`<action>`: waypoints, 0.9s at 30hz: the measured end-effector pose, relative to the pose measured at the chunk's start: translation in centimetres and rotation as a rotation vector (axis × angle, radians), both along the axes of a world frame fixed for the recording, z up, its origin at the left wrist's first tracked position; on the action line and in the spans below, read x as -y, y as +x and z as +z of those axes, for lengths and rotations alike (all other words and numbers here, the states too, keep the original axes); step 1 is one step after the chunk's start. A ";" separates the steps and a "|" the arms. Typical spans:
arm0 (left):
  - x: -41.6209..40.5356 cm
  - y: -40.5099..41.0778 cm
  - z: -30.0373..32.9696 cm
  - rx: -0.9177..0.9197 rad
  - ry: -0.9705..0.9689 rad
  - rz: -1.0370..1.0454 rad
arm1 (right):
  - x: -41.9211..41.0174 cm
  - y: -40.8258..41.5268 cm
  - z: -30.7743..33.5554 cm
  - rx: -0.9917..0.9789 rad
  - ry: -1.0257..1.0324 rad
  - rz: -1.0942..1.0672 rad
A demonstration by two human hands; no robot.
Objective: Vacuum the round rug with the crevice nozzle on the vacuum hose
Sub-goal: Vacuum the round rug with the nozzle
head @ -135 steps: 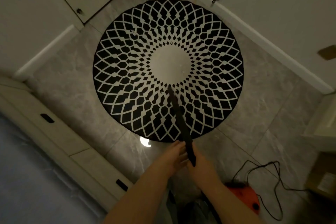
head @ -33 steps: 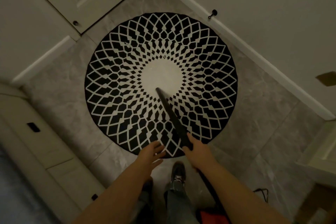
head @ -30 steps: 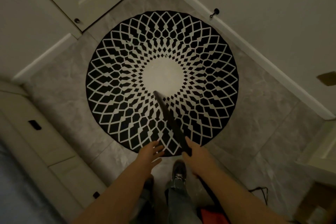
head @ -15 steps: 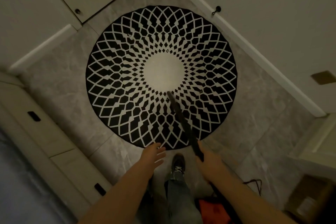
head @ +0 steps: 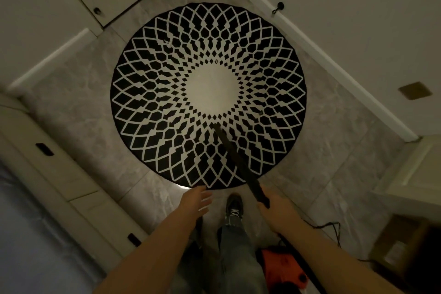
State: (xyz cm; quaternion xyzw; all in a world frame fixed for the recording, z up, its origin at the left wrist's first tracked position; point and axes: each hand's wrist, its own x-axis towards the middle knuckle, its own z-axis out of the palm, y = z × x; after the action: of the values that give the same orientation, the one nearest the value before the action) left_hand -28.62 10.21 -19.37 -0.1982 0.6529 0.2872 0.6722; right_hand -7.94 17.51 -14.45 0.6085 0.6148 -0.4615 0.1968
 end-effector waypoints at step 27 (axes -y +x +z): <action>-0.2 1.6 0.2 0.096 -0.055 -0.058 | 1.3 0.0 0.6 -0.007 -0.106 0.047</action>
State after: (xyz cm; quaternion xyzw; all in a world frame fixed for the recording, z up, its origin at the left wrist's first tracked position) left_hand -27.00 10.40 -19.14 -0.2112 0.6330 0.2399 0.7051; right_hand -7.90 16.18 -13.90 0.5812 0.6042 -0.4907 0.2375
